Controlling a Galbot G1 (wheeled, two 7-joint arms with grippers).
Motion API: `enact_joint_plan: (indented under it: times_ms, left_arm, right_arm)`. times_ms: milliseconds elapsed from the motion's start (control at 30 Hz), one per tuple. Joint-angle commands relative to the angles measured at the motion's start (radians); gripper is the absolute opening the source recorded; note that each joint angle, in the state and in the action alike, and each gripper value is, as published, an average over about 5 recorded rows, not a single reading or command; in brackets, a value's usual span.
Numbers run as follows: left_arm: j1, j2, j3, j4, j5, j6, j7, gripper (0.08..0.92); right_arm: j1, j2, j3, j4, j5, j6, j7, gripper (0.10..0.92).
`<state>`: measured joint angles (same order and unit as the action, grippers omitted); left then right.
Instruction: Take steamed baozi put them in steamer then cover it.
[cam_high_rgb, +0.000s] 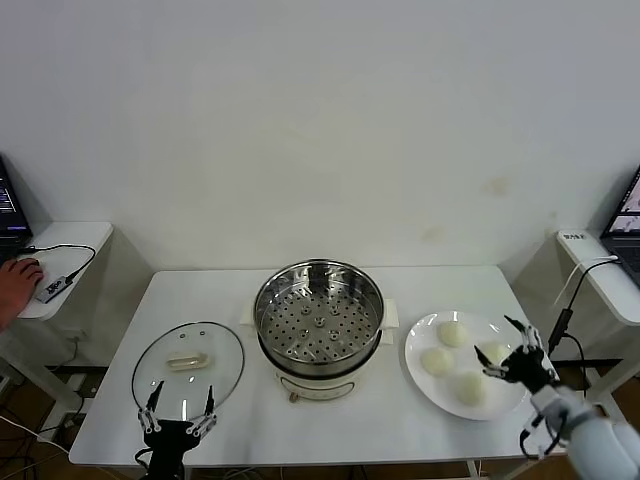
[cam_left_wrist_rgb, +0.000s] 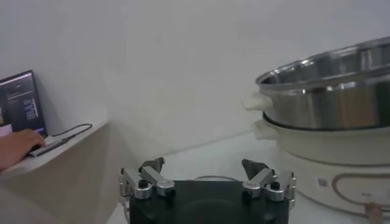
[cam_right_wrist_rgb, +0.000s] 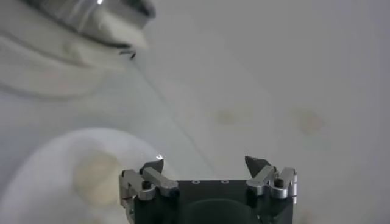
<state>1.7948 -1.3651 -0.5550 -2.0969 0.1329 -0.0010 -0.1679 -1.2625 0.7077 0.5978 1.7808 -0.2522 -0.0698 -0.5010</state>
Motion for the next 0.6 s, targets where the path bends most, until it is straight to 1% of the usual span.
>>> enact_joint_plan:
  times_ms: [33,133,267,467,600]
  left_arm:
    - [-0.001,-0.001,-0.005,0.001,0.046,0.005,0.026,0.823]
    - [-0.001,-0.009,-0.014,0.002,0.045,-0.001,0.024,0.823]
    - [0.004,-0.015,-0.026,0.007,0.044,-0.009,0.021,0.823]
    - [0.005,-0.017,-0.036,0.016,0.044,-0.011,0.022,0.823]
    - [0.005,-0.02,-0.04,0.02,0.043,-0.012,0.022,0.823]
  right_arm:
    - [0.449,-0.281,-0.371,-0.205,-0.027,-0.012,-0.344,0.823]
    - [0.66,-0.29,-0.595,-0.276,-0.011,-0.006,-0.404,0.823]
    - [0.895,-0.267,-0.876,-0.367,-0.018,0.012,-0.468,0.823]
    - [1.086,-0.192,-1.097,-0.489,-0.038,0.062,-0.526,0.823]
    - [1.122,-0.133,-1.165,-0.539,-0.051,0.077,-0.535,0.823]
